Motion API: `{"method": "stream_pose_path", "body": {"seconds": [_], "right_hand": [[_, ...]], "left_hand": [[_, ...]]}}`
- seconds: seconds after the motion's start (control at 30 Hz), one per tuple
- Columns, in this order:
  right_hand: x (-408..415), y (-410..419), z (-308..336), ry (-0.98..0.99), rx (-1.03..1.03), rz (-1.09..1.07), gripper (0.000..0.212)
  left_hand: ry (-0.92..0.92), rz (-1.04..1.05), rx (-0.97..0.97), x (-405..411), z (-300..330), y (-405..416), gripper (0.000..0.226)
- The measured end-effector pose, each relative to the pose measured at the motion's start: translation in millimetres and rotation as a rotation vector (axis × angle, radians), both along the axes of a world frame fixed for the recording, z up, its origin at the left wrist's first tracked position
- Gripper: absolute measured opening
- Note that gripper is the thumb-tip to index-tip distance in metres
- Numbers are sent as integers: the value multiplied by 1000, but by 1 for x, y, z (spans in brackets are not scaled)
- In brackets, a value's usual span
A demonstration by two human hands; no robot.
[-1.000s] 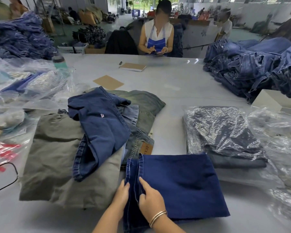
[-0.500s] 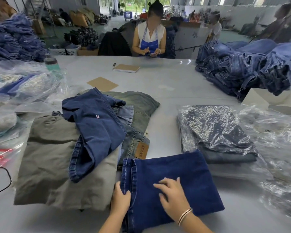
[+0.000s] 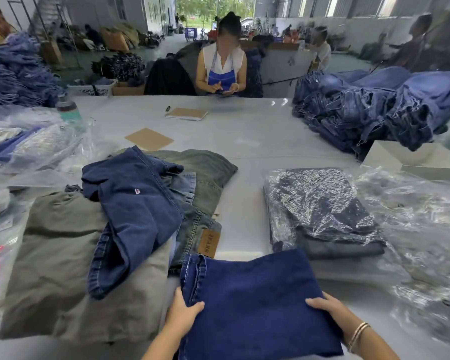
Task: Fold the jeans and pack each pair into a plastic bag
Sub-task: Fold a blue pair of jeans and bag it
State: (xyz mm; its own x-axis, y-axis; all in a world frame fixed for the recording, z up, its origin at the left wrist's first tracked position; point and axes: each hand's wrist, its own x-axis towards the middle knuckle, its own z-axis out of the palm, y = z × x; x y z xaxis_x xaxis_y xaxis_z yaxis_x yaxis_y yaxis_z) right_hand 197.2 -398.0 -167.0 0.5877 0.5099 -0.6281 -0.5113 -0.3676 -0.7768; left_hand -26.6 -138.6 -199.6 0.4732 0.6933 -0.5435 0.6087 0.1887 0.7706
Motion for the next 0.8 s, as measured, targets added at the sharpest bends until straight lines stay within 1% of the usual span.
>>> {"method": "stream_pose_path", "body": {"seconds": [0.03,0.1,0.17,0.2,0.23,0.27,0.3,0.33,0.37,0.43,0.47,0.5,0.53,0.6,0.67,0.73,0.77,0.8], "right_hand": [[1,-6,3,16,7,31,46],[4,-17,6,-11,43,15,50],[7,-28,3,-57,62,-52,48],[7,-31,1,-96,16,-72,46],[3,-32,-2,-151,-81,-77,45],[-2,-30,-4,-233,-203,-74,45],[-9,-25,-6,-374,-337,-64,49],[-15,-19,-10,-567,-451,-50,56],[-21,-12,-14,-802,-503,-35,61],[-30,2,-19,-1289,-477,43,61],[-33,9,-20,-1476,-468,117,62],[-36,16,-21,-1593,-480,200,65],[-38,22,-22,-1650,-501,285,69],[-42,28,-26,-1665,-559,485,73],[-42,33,-27,-1574,-634,650,71],[-38,36,-24,-1452,-669,752,67],[-36,39,-23,-1399,-688,774,67],[-36,42,-22,-1387,-724,783,67]], "left_hand": [[-107,30,-41,-3,-2,3,55],[-296,91,-113,-9,-5,10,55],[-401,129,-201,-13,-5,13,47],[-402,128,-209,-13,-6,12,44],[-356,115,-181,-11,-8,11,43],[-231,58,-93,-8,-10,9,47],[-75,-20,6,-5,-11,5,59],[74,-73,111,-2,-11,1,73],[169,-84,210,1,-7,-3,85],[260,-98,427,7,0,-11,100],[321,-135,541,10,3,-15,106],[384,-180,644,11,4,-17,109],[435,-225,723,12,2,-20,108],[494,-306,765,12,1,-22,98],[455,-328,788,12,0,-19,82],[436,-319,749,7,5,-14,67],[408,-279,721,4,7,-11,65],[398,-251,698,2,9,-9,65]]}}
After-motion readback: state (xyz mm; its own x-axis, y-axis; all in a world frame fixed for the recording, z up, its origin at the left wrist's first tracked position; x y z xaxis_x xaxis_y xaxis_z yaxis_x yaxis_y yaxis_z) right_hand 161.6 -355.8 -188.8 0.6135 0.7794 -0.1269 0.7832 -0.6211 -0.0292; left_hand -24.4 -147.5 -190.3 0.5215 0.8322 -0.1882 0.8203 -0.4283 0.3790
